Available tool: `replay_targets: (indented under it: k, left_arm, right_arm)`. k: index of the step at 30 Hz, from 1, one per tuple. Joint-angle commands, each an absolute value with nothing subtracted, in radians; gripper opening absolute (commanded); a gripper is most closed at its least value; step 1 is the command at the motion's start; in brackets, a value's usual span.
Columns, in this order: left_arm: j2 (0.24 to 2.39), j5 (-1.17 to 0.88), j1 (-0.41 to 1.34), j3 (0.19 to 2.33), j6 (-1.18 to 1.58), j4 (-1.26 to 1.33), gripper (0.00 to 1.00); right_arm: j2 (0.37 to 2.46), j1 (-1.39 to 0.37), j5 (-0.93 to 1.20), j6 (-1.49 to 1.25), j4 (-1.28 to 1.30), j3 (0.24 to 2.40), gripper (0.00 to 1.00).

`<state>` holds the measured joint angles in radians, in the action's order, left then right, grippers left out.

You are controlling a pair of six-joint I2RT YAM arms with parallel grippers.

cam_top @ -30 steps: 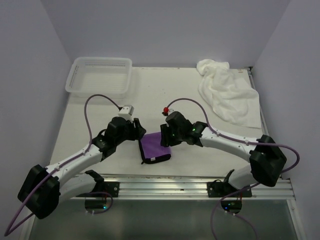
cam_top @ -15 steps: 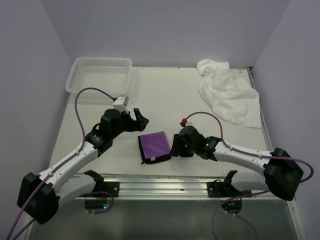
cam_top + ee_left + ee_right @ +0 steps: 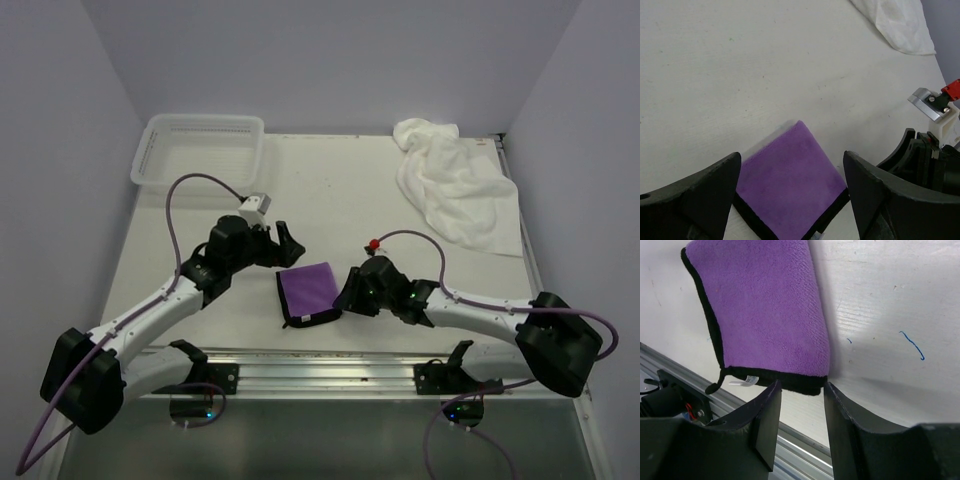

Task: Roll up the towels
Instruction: Roll the towel

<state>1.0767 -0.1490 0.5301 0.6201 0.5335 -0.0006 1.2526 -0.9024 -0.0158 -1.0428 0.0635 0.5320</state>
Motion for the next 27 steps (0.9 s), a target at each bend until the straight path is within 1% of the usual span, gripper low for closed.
replay_targets:
  k: [1, 6, 15, 18, 20, 21, 22, 24, 25, 27]
  left_arm:
    - [1.094, -0.187, 0.525, 0.673, 0.512, 0.051, 0.86]
    - [1.124, -0.209, 0.528, 0.689, 0.512, 0.051, 0.85]
    - [1.163, -0.232, 0.529, 0.696, 0.515, 0.061, 0.83]
    - [1.175, -0.239, 0.531, 0.704, 0.515, 0.063, 0.82]
    - [1.186, -0.242, 0.534, 0.710, 0.515, 0.063, 0.82]
    - [1.190, -0.244, 0.535, 0.719, 0.515, 0.061, 0.82]
    - [1.198, -0.245, 0.538, 0.724, 0.515, 0.058, 0.82]
    - [1.222, -0.247, 0.546, 0.742, 0.517, 0.052, 0.80]
    - [1.233, -0.248, 0.549, 0.749, 0.514, 0.049, 0.80]
    - [1.273, -0.244, 0.563, 0.778, 0.511, 0.025, 0.78]
  right_arm:
    - [1.282, -0.902, -0.023, -1.097, -0.021, 0.517, 0.43]
    - [1.305, -0.902, -0.040, -1.108, -0.020, 0.512, 0.42]
    - [1.379, -0.902, -0.026, -1.134, -0.112, 0.471, 0.40]
    - [1.391, -0.900, -0.025, -1.141, -0.138, 0.456, 0.36]
    - [1.397, -0.902, -0.026, -1.143, -0.149, 0.448, 0.30]
    - [1.399, -0.900, -0.025, -1.141, -0.152, 0.445, 0.27]
    - [1.407, -0.902, -0.023, -1.141, -0.162, 0.443, 0.22]
    - [1.414, -0.900, -0.021, -1.140, -0.170, 0.434, 0.16]
    - [1.419, -0.900, -0.023, -1.140, -0.175, 0.434, 0.11]
    - [1.424, -0.900, -0.021, -1.132, -0.176, 0.433, 0.07]
